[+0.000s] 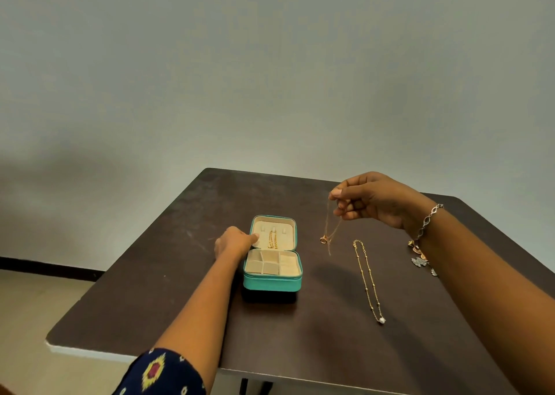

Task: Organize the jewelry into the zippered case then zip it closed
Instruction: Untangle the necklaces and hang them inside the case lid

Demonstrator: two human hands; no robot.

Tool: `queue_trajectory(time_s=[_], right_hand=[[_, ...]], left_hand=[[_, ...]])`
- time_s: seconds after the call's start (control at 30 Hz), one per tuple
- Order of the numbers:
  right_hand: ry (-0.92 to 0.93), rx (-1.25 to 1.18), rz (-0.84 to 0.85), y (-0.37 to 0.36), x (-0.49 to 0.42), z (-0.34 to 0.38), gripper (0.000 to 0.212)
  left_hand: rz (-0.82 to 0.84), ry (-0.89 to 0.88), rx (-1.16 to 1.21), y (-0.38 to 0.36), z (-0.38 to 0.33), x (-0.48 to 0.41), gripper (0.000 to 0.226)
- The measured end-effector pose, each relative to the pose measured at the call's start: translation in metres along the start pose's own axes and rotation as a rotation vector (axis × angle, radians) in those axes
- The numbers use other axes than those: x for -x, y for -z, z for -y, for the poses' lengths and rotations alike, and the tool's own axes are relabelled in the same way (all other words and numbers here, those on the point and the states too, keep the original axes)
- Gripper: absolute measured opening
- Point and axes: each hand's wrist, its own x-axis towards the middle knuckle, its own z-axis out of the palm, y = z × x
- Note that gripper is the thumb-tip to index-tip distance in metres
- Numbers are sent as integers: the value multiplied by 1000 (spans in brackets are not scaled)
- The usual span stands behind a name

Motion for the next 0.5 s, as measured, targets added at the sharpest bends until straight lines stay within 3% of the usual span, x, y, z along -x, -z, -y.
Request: queue_trajectory(time_s=[0.1,0.3,0.5], right_hand=[[8,23,9,-3,-5,1,7],[21,50,34,-11,-14,2,6],[47,85,51,-24,-26,4,7]], left_hand=[[-36,-9,-35,-4,2,0,13],[-142,-162,44,-8,13,15,7],[-79,-301,149,-7,16,22,25]])
